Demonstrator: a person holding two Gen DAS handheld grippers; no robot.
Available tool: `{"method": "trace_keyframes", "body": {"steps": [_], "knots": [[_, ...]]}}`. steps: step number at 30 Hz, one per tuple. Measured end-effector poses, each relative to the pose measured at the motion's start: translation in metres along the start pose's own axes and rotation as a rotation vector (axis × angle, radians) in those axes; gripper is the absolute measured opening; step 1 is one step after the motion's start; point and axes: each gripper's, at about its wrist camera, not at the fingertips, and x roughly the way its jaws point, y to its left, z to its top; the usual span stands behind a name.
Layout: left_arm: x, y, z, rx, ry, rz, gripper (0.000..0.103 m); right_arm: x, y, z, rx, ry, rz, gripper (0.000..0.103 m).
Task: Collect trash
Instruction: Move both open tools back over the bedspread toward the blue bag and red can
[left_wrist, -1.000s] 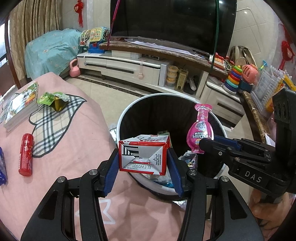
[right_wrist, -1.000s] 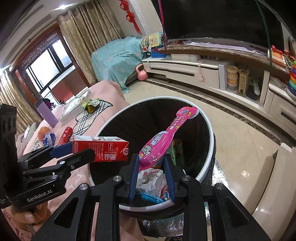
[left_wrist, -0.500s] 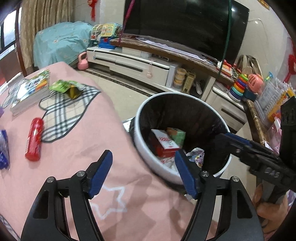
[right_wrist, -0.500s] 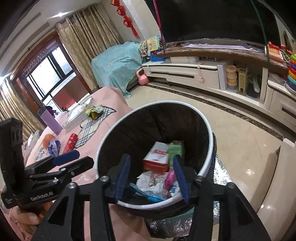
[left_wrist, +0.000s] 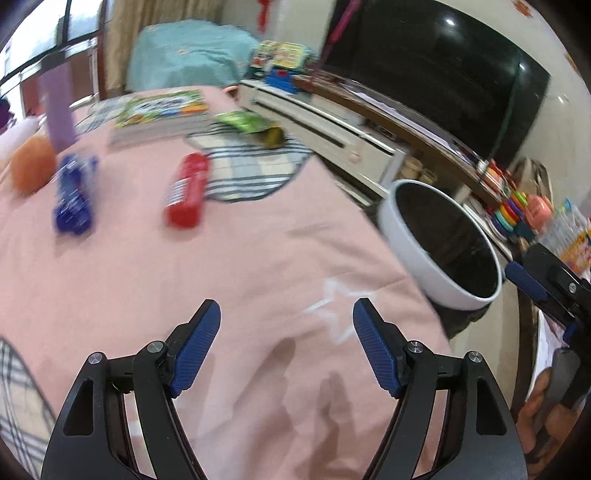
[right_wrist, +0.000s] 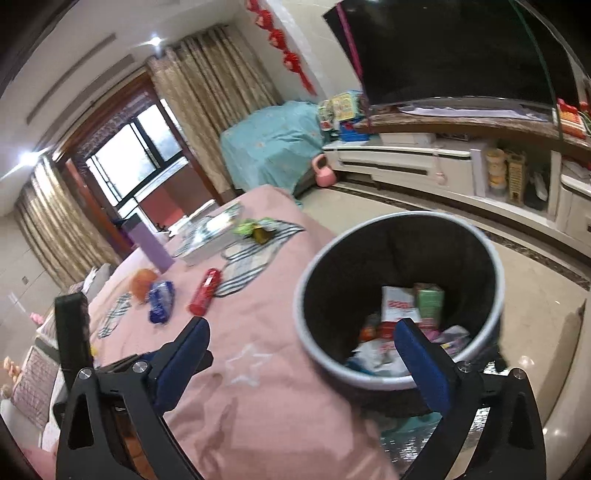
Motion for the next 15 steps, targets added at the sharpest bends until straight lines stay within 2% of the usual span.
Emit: {"method": "trace_keyframes", "body": {"steps": [7, 15], "knots": [[-0.023, 0.061, -0.016, -0.116, -0.029, 0.051, 0.076, 0.025, 0.043, -0.017, -0.022, 0.059, 0.059, 0.102], [-0.031, 0.11, -0.03, -0.203, -0.033, 0.096, 0.076, 0.055, 0.075, -0.037, -0.049, 0.122, 0.06, 0.102]]}}
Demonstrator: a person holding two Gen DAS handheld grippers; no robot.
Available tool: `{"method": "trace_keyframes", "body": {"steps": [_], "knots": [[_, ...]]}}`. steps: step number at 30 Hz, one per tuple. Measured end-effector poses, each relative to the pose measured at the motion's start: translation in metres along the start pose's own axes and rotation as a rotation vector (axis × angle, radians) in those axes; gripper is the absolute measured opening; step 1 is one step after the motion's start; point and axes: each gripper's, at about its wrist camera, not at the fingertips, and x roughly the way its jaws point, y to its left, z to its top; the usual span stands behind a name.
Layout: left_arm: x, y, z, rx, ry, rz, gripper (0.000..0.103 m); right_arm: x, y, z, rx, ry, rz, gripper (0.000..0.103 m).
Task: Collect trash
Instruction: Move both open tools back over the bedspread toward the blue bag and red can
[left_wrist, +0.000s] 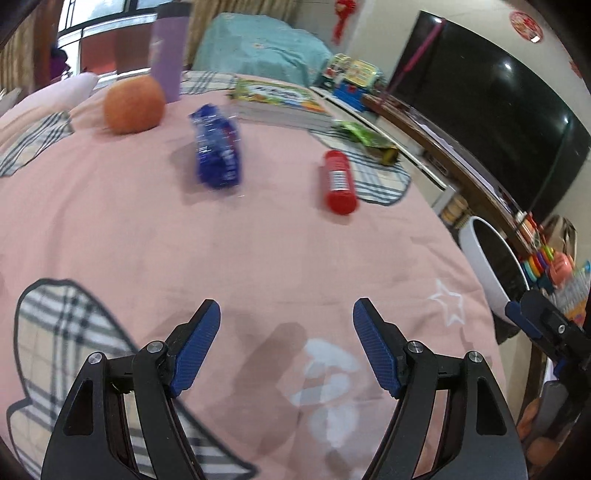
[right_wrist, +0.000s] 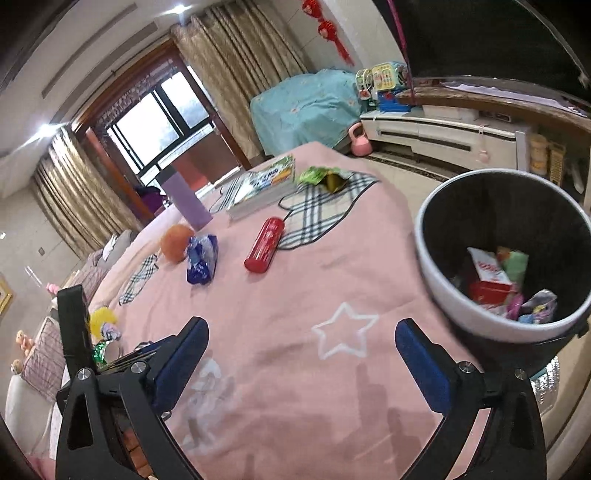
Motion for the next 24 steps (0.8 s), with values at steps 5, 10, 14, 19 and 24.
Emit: {"method": "trace_keyframes", "body": {"steps": [5, 10, 14, 19, 24], "knots": [[0.002, 0.021, 0.0, -0.036, 0.005, 0.016, 0.076, 0.019, 0.011, -0.006, -0.009, 0.025, -0.022, 0.102], [0.005, 0.03, -0.001, -0.046, 0.01, 0.038, 0.076, 0.034, 0.013, -0.011, -0.011, 0.034, -0.046, 0.102], [0.007, 0.035, 0.002, -0.047, 0.008, 0.049, 0.076, 0.044, 0.016, -0.011, -0.026, 0.027, -0.074, 0.102], [0.011, 0.043, 0.012, -0.054, 0.008, 0.06, 0.076, 0.059, 0.019, -0.002, -0.01, 0.048, -0.072, 0.102], [0.017, 0.049, 0.031, -0.052, -0.003, 0.075, 0.076, 0.079, 0.027, 0.01, -0.003, 0.07, -0.051, 0.101]]}}
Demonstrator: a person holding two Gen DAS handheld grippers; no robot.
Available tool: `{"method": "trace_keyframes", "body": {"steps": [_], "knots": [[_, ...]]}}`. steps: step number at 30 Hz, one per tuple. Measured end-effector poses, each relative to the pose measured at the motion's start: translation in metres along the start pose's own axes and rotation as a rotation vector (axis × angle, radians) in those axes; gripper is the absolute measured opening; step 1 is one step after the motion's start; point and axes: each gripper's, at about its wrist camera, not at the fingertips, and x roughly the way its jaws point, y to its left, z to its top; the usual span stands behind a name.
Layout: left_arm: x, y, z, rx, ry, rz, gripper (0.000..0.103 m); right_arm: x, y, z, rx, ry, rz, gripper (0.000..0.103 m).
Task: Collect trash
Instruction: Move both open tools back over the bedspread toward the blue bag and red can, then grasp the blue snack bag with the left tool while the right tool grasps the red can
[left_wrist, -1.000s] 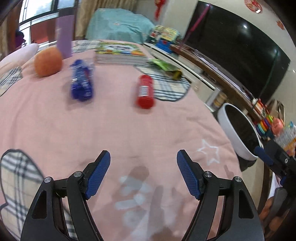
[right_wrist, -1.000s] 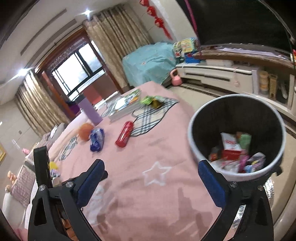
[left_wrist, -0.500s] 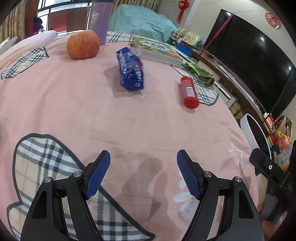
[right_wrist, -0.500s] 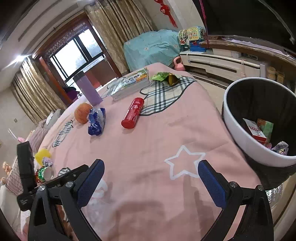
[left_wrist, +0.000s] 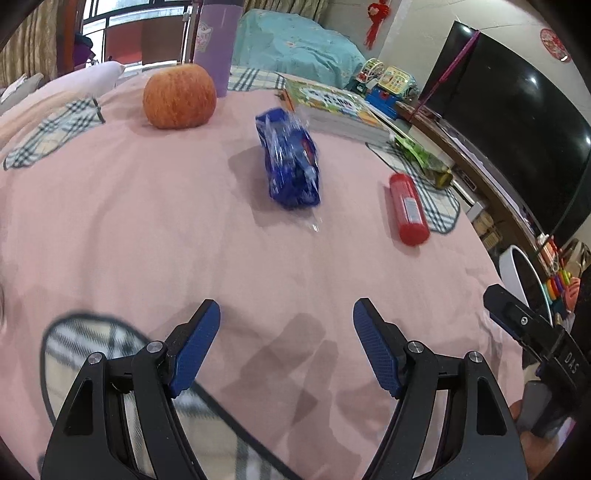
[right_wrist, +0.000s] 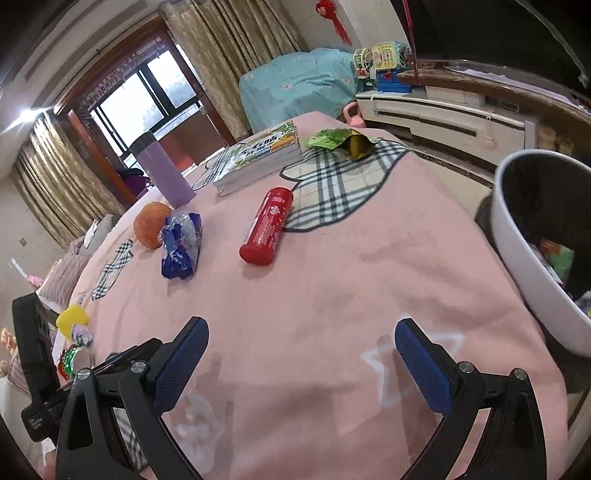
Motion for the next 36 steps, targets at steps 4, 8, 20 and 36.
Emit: {"method": "trace_keyframes", "body": {"steps": [4, 8, 20, 36], "knots": [[0.008, 0.003, 0.018, 0.01, -0.012, 0.014, 0.077, 0.017, 0.013, 0.012, -0.021, -0.011, -0.003, 0.1], [0.018, 0.007, 0.035, 0.019, -0.019, 0.029, 0.077, 0.036, 0.02, 0.023, -0.034, -0.003, -0.009, 0.093], [0.054, 0.0, 0.078, 0.018, -0.06, 0.033, 0.077, 0.091, 0.027, 0.056, -0.051, 0.054, -0.061, 0.06], [0.057, -0.001, 0.059, 0.058, -0.033, 0.003, 0.022, 0.091, 0.019, 0.056, -0.043, 0.062, -0.051, 0.034]]}}
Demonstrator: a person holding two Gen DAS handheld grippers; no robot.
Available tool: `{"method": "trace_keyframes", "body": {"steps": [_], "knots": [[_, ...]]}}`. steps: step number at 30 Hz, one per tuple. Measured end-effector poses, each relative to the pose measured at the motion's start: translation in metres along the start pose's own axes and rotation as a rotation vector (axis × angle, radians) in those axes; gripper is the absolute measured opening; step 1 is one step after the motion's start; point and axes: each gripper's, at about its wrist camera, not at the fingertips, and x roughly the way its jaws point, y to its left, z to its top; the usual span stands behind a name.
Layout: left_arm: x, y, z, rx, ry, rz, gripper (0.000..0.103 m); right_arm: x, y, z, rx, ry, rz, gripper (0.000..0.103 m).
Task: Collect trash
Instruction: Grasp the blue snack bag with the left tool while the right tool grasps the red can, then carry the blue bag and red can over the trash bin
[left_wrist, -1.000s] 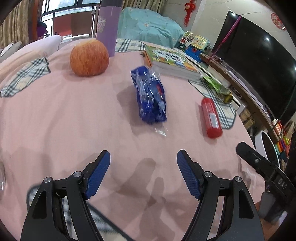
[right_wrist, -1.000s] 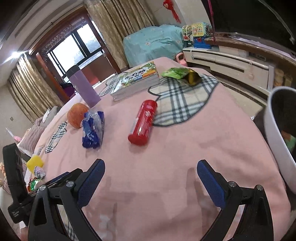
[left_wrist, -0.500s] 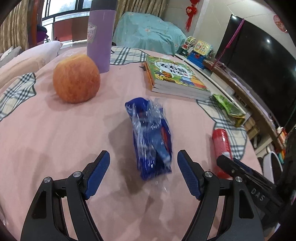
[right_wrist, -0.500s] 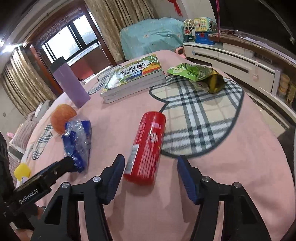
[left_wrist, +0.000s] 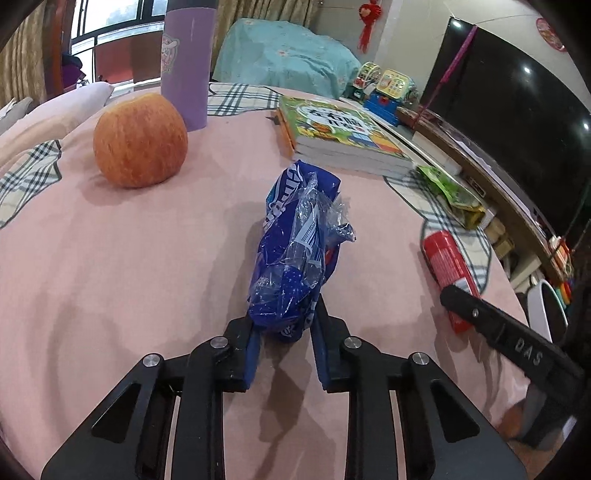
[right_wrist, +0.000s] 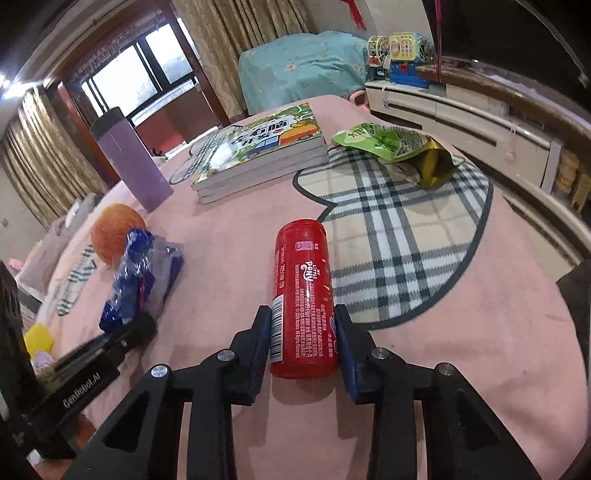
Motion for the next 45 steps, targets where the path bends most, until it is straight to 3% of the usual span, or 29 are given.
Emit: {"method": "trace_keyframes", "body": {"steps": [15, 22, 45], "knots": [[-0.06, -0.035, -0.069, 0.008, 0.017, -0.123, 0.019, -0.078, -0.029, -0.056, 0.048, -0.084, 0.017, 0.034], [-0.08, -0.065, -0.083, 0.072, 0.007, -0.159, 0.018, -0.119, -0.041, -0.076, 0.058, -0.127, 0.014, 0.034], [-0.103, -0.118, -0.107, 0.188, 0.005, -0.198, 0.018, -0.169, -0.061, -0.11, 0.095, -0.206, 0.01, 0.034]]}}
